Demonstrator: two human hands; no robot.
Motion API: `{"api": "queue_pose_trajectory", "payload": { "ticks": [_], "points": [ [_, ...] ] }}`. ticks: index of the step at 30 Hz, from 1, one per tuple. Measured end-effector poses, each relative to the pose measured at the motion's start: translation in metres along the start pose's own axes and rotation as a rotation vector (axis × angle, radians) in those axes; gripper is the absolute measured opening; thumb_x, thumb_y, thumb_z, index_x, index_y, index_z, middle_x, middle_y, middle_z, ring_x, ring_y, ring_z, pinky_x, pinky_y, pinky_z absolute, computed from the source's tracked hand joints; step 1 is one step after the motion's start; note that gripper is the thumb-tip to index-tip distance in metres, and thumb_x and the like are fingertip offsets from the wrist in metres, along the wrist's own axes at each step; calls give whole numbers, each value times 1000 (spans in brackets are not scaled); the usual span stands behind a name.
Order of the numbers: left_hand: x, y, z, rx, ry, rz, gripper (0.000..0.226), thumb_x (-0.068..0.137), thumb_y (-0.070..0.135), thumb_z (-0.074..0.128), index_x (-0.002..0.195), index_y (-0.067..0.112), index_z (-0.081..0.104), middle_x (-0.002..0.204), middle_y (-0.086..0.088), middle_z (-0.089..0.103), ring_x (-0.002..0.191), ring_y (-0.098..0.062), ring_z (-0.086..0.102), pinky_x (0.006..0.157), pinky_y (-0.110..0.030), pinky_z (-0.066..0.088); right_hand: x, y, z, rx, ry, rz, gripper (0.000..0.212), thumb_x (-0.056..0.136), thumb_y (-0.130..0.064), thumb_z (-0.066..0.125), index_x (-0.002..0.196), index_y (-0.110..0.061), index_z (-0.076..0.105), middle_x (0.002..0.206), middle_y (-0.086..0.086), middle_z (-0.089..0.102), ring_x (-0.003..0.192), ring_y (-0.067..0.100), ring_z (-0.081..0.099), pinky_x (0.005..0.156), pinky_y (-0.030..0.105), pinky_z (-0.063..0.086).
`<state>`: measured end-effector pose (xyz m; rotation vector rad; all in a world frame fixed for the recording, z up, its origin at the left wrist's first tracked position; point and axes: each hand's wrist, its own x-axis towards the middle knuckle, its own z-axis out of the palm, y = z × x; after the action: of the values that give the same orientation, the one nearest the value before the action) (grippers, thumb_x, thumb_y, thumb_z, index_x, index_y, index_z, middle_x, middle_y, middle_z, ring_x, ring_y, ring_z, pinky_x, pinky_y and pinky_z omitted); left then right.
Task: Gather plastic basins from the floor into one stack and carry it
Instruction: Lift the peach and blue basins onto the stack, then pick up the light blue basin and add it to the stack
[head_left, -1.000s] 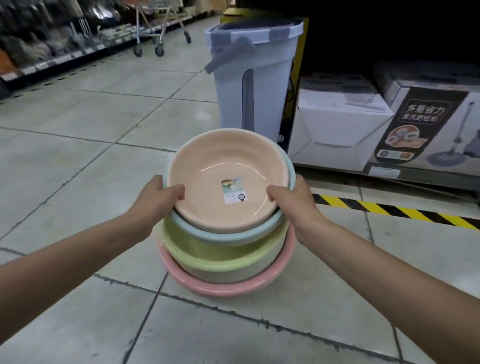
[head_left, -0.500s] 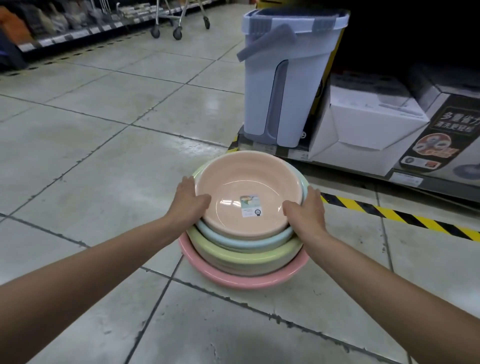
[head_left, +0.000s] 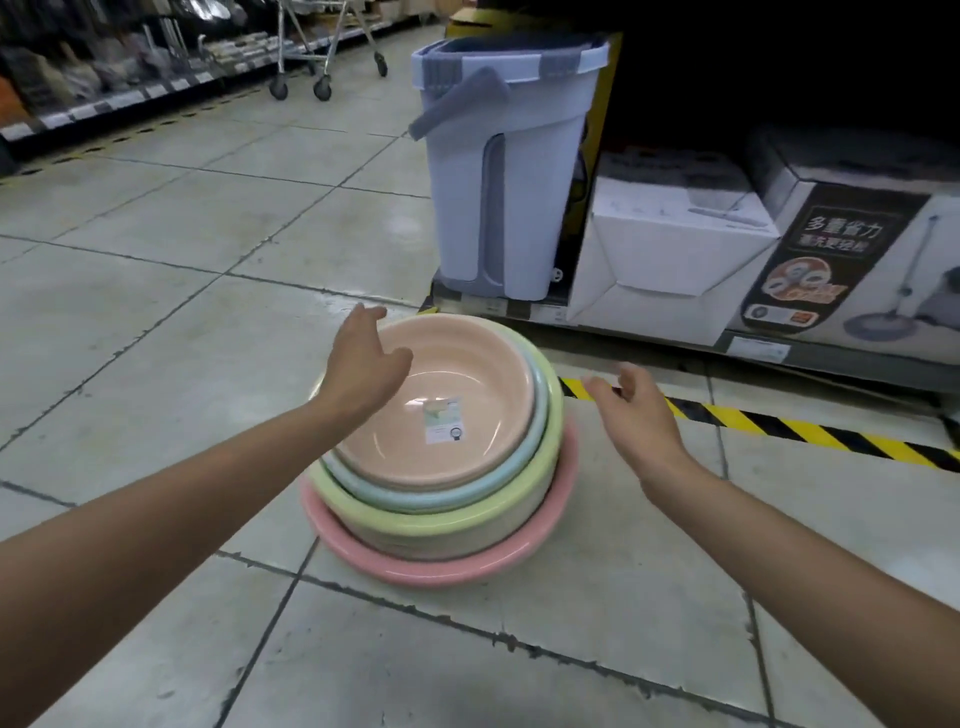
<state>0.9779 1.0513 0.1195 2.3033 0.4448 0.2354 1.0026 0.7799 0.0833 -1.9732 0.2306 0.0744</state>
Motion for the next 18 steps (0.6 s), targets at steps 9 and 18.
{"api": "queue_pose_trajectory", "payload": {
  "ticks": [9,18],
  "points": [
    [-20,193,167,-120,-270,271,45,92,16,56,137,15,50,116,-6,58,89,-18,57,61,-9,37,32,83,-262,3,448,88,60,92,-47,62,143,-17,48,147,2,51,135,22,47,103,27,34],
    [-111,348,409,-213,-658,314,39,91,15,58,130,11,57,126,-3,61,114,-17,58,95,-26,45,2,233,-492,92,843,383,73,76,-61,57,131,-13,58,128,9,63,116,32,57,97,38,43]
  ]
}}
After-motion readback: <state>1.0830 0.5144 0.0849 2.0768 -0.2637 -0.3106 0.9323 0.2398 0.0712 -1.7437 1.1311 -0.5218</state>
